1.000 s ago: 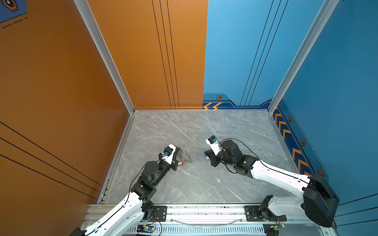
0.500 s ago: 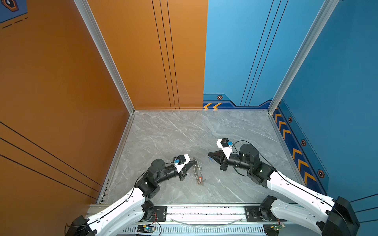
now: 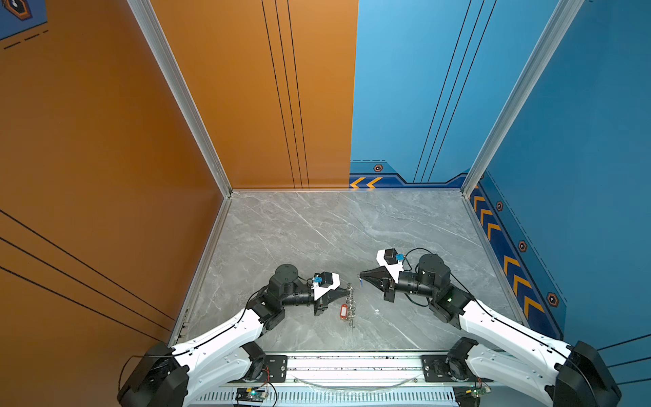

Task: Put the keys on the keyring

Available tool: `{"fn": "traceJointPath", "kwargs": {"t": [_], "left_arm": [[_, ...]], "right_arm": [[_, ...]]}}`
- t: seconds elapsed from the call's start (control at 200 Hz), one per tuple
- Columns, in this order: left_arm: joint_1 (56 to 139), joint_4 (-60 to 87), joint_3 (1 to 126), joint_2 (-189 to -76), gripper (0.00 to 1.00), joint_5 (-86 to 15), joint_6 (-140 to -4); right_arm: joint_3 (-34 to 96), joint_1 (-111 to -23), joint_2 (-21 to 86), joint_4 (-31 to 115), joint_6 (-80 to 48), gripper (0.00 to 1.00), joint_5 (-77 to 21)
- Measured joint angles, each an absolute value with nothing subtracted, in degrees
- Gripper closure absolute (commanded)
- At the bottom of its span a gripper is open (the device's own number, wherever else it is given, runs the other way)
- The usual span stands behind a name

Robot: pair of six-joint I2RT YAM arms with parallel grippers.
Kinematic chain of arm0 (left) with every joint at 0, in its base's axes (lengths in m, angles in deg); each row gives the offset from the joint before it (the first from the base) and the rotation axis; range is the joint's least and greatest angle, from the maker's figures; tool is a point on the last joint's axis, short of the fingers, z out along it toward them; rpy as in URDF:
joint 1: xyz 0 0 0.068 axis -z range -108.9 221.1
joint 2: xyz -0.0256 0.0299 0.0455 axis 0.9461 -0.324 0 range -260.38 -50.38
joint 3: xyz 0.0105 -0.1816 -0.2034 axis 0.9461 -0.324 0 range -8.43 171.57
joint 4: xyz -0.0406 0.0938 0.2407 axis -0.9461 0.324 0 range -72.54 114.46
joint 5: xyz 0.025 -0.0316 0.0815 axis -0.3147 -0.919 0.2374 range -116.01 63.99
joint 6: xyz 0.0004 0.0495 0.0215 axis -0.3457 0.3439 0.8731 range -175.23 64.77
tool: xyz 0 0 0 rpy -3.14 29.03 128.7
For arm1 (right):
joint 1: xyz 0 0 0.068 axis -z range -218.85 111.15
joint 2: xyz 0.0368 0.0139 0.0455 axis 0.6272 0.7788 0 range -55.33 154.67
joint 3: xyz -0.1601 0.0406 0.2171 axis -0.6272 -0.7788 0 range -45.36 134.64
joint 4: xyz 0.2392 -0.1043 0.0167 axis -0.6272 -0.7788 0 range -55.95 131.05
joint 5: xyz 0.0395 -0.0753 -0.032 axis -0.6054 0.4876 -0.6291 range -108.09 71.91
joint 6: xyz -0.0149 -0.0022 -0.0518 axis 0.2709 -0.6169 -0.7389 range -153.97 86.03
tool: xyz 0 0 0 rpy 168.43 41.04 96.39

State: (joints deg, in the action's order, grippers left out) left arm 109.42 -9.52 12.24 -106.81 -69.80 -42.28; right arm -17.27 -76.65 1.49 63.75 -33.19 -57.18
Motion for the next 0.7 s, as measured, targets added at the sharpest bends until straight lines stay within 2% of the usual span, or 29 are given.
{"fn": "traceJointPath", "kwargs": {"t": [0.28,0.701], "left_arm": [[108.5,-16.3,11.1,-112.5,1.00,-74.7,-41.0],[106.2,-20.8,11.1,-116.1,1.00,-80.2,-41.1]], "right_arm": [[-18.1,-76.1,4.3,66.4,-34.2,1.00,-64.6],[-20.1,-76.0,6.5,70.6,-34.7,1.00,-69.1]]}}
